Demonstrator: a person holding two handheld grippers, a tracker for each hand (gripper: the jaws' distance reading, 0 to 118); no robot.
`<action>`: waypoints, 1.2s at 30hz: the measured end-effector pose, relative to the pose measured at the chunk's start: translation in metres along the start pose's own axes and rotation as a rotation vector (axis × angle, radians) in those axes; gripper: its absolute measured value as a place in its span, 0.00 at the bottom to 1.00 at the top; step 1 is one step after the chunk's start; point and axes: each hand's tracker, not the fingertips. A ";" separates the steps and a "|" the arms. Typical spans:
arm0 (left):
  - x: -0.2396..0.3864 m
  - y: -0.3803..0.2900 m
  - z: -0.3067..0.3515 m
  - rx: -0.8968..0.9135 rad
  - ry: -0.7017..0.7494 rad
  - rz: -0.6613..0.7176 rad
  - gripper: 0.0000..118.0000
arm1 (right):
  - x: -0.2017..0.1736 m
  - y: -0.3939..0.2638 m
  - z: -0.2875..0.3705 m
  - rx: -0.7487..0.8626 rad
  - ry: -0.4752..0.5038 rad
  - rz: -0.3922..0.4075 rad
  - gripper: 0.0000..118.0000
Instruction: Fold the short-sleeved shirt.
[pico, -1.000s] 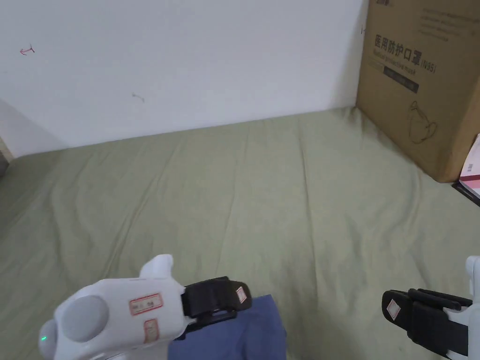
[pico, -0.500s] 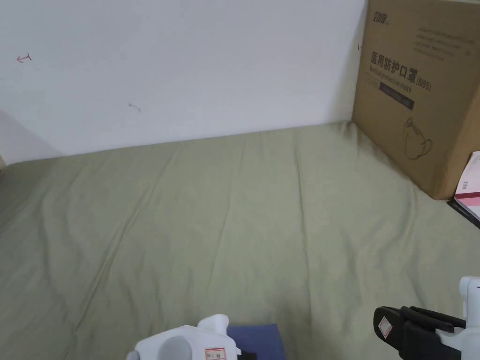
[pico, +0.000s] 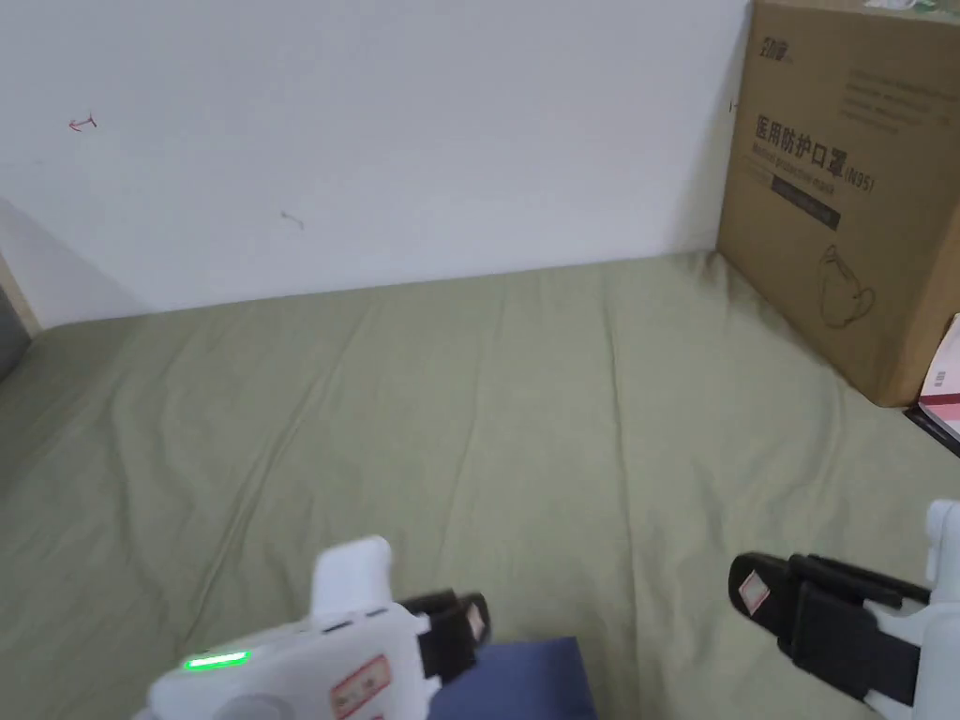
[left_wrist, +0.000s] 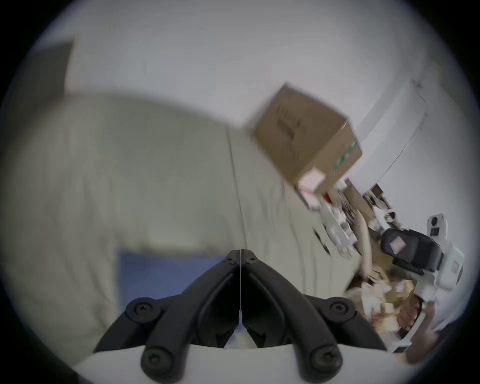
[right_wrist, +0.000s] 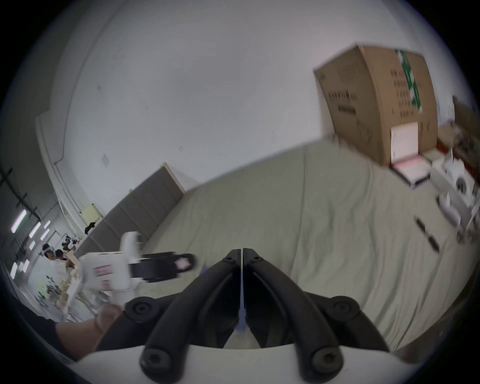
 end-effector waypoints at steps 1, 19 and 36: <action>0.002 0.021 0.029 0.097 0.048 -0.062 0.00 | -0.007 0.005 0.005 0.064 -0.003 0.037 0.01; 0.010 0.049 0.158 0.581 0.433 -0.276 0.00 | -0.050 -0.022 -0.014 0.499 -0.375 0.280 0.01; -0.046 0.028 0.144 0.364 0.383 -0.120 0.00 | -0.023 -0.054 -0.145 -0.519 0.120 -0.031 0.02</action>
